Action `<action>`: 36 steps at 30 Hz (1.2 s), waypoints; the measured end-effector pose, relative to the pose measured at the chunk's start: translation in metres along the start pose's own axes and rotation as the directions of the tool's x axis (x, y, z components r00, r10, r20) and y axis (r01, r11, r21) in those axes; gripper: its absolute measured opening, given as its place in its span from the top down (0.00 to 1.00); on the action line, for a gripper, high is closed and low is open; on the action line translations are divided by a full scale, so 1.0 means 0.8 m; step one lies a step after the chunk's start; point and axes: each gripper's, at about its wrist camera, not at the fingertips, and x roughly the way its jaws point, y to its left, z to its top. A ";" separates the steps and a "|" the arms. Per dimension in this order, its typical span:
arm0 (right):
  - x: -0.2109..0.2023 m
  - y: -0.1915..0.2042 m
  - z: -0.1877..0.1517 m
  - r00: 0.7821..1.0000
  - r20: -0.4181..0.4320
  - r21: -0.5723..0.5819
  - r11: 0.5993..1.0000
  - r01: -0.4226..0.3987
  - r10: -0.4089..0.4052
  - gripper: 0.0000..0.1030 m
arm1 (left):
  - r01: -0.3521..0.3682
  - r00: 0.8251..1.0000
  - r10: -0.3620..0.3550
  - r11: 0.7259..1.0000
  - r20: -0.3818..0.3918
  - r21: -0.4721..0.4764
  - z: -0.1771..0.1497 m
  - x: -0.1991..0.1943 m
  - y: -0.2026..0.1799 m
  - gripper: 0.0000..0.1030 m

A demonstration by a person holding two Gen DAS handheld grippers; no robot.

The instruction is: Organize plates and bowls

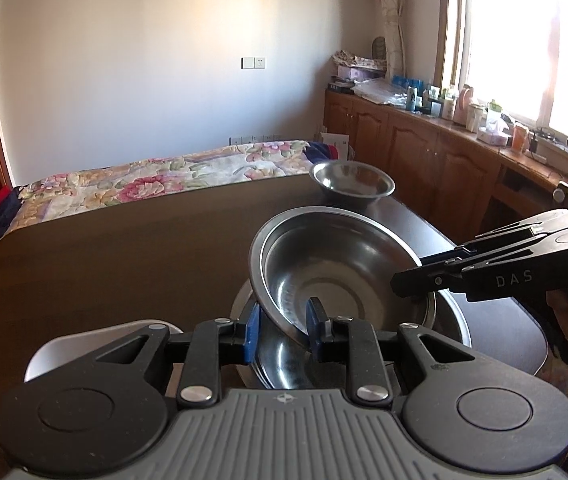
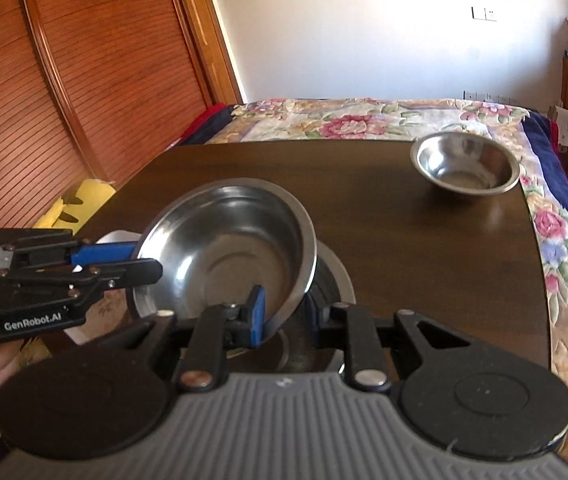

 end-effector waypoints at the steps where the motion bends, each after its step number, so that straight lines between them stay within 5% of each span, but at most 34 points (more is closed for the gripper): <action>1: 0.000 0.000 -0.002 1.000 -0.001 0.003 1.000 -0.001 0.001 0.77 | 0.000 1.000 0.000 1.000 -0.003 0.003 -0.002 0.001 0.000 0.74; 21: 0.003 -0.009 -0.025 0.998 0.054 0.051 0.998 0.032 -0.034 0.87 | -0.003 0.999 0.006 0.998 -0.050 0.060 -0.026 0.021 -0.007 0.74; 36: 0.009 0.018 -0.016 0.983 0.070 -0.135 0.975 0.177 -0.169 0.91 | -0.019 0.999 0.021 0.999 -0.031 0.050 -0.023 0.017 -0.005 0.74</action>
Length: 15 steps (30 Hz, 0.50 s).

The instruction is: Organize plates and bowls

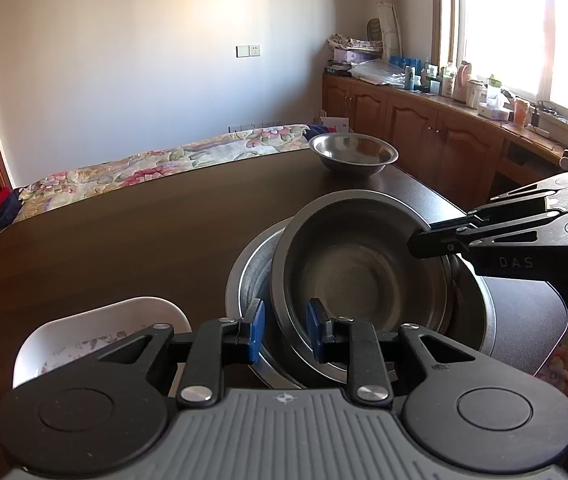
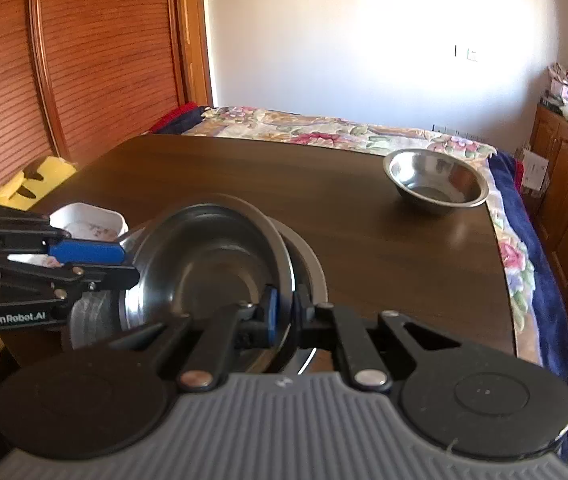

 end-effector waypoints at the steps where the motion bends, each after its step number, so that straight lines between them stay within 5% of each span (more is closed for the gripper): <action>1: 0.000 0.001 0.001 1.000 0.001 -0.007 1.000 0.005 -0.005 0.91 | -0.001 1.000 0.001 1.000 0.001 0.000 0.000 0.000 0.001 0.74; 15: 0.016 0.030 0.004 0.997 -0.056 -0.170 0.984 0.046 -0.057 0.86 | 0.002 1.000 -0.003 1.000 0.002 0.001 -0.003 -0.001 0.002 0.74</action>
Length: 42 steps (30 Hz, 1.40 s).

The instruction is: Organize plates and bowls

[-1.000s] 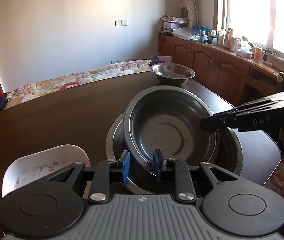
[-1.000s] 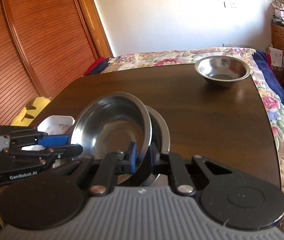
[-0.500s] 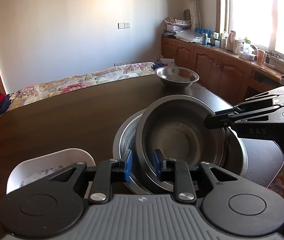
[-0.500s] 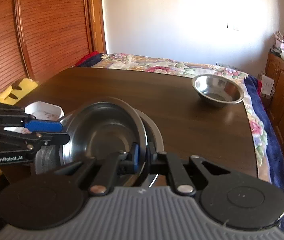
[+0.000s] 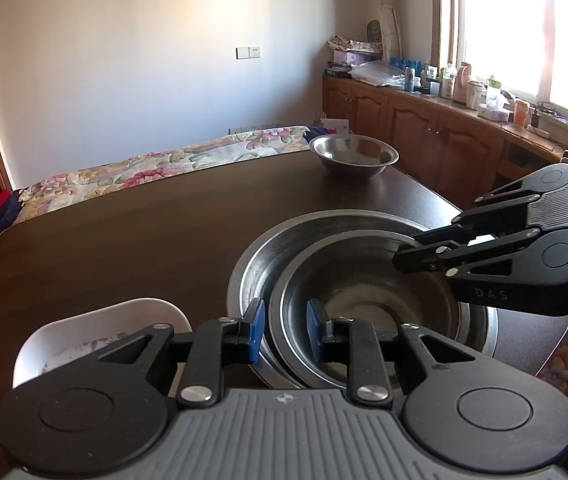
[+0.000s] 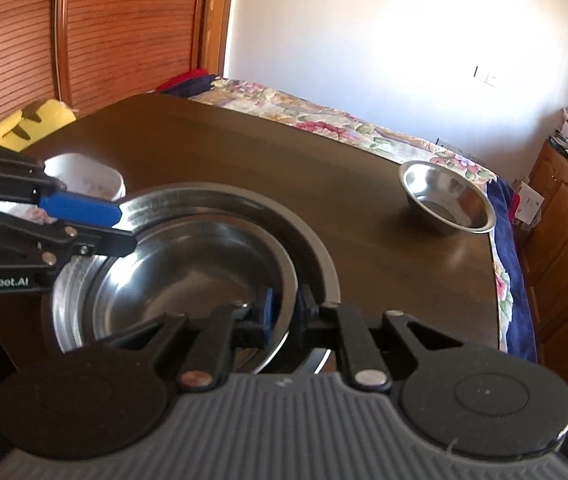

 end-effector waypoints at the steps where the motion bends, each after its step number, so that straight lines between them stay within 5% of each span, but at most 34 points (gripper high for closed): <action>1: 0.001 0.001 0.000 1.000 0.000 -0.001 1.000 0.001 -0.001 0.86 | 0.001 1.000 -0.001 1.000 -0.001 0.001 0.000 0.000 0.000 0.74; 16: 0.003 0.001 0.000 1.000 0.019 -0.004 1.000 -0.001 0.002 0.84 | 0.007 1.000 -0.007 1.000 -0.009 0.002 -0.003 0.006 -0.004 0.74; 20: 0.000 -0.001 -0.001 0.999 0.053 0.014 1.000 -0.012 0.011 0.77 | 0.006 1.000 -0.006 1.000 -0.007 0.001 -0.002 0.006 -0.003 0.74; 29: -0.014 -0.023 0.005 0.993 0.119 0.100 0.995 -0.030 0.019 0.76 | -0.001 1.000 0.001 1.000 0.005 -0.006 0.002 0.001 -0.002 0.73; 34: -0.019 -0.039 0.001 0.989 0.149 0.147 0.989 -0.036 0.014 0.76 | 0.012 1.000 -0.011 1.000 0.013 -0.005 0.011 0.003 -0.001 0.50; 36: -0.020 -0.047 -0.002 0.987 0.160 0.164 0.986 -0.036 0.009 0.76 | -0.006 1.000 0.006 1.000 0.023 0.002 0.016 0.005 -0.002 0.29; 42: -0.026 -0.076 -0.005 0.979 0.203 0.208 0.978 -0.026 -0.017 0.67 | -0.013 0.999 0.012 1.000 0.047 0.016 0.037 0.008 -0.005 0.06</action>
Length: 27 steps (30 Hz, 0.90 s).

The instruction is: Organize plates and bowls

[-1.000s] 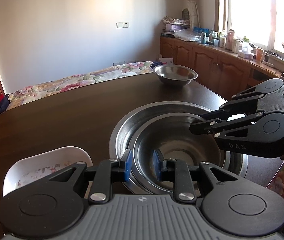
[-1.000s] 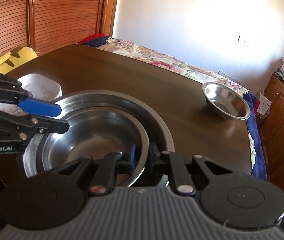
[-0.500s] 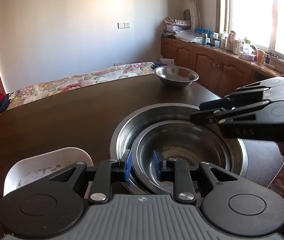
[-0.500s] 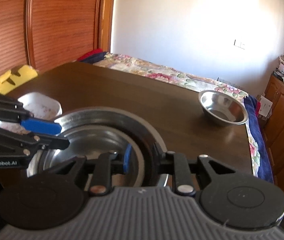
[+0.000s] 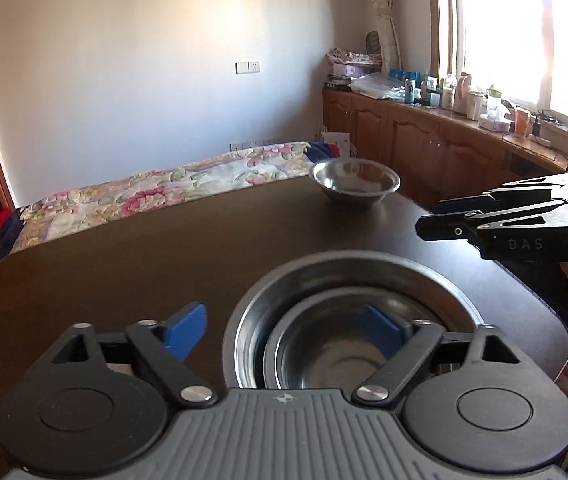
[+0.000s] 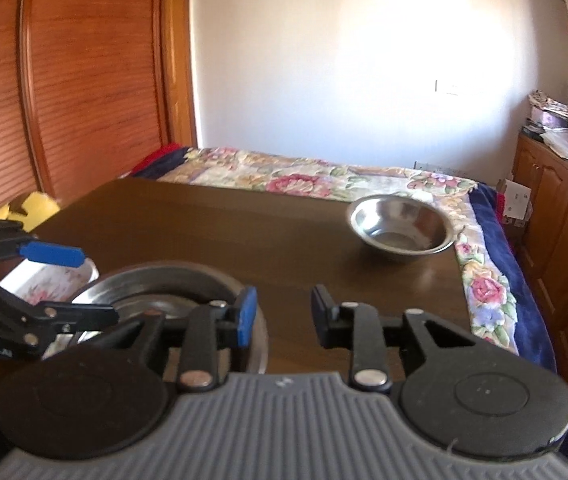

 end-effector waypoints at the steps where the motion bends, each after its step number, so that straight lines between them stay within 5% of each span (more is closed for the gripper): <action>1: -0.001 -0.005 0.002 1.000 0.008 0.004 1.000 0.002 -0.002 0.64 | -0.001 1.000 0.001 1.000 0.006 0.003 0.004 0.001 0.000 0.04; 4: 0.000 -0.023 0.009 0.999 0.030 0.010 1.000 0.011 -0.012 0.47 | -0.009 1.000 0.008 1.000 0.013 0.014 0.018 0.005 -0.002 0.00; 11: 0.019 -0.073 0.027 0.997 0.061 0.040 0.998 0.042 -0.044 0.32 | 0.006 1.000 -0.007 0.999 0.030 0.038 0.065 0.031 -0.006 0.00; 17: 0.052 -0.111 0.038 0.997 0.045 0.049 0.997 0.057 -0.059 0.31 | 0.053 0.998 -0.054 0.996 0.018 0.075 0.107 0.064 -0.017 0.04; 27: 0.106 -0.157 0.038 0.999 -0.002 0.095 0.994 0.047 -0.047 0.32 | 0.123 0.991 -0.115 0.987 -0.073 0.108 0.152 0.140 -0.026 0.23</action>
